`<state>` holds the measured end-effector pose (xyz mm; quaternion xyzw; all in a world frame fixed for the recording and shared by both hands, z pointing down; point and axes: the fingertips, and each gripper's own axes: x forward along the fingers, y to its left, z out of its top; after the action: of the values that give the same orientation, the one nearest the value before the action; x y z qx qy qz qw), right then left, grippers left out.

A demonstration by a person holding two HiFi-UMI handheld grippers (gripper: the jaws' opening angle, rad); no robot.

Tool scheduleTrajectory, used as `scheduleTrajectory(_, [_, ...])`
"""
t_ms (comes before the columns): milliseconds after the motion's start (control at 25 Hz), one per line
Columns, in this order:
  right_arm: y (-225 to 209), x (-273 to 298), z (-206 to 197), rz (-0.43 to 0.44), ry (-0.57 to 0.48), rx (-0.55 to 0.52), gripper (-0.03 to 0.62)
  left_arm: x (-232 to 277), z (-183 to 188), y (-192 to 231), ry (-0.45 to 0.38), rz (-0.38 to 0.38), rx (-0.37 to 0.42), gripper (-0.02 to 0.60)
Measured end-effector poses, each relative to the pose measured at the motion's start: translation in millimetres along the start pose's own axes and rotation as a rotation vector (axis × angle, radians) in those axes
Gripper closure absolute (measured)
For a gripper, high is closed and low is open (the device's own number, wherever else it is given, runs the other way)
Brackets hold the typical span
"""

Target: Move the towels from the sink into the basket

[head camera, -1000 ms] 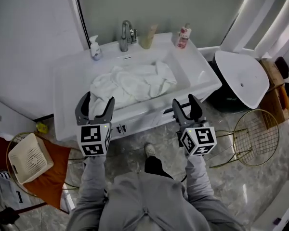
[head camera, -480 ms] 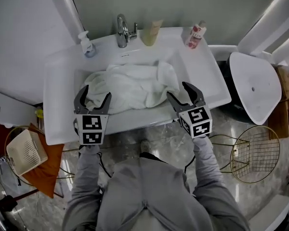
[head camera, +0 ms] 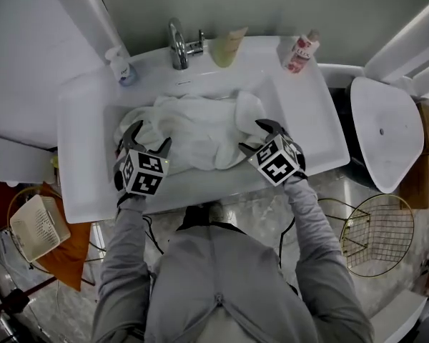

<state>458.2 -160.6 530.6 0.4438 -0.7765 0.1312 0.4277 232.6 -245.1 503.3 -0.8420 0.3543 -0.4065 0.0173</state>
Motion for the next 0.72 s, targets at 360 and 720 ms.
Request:
scheduleTrajectory(360, [3, 55, -21, 0.145, 0.223, -0.075, 0.291, 62, -17, -6, 0.082, -0.123, 0.049, 0.186])
scheduleTrajectory(720, [-4, 96, -34, 0.193, 0.356, -0.127, 0.283, 90, -26, -19, 0.127, -0.244, 0.062, 0.186])
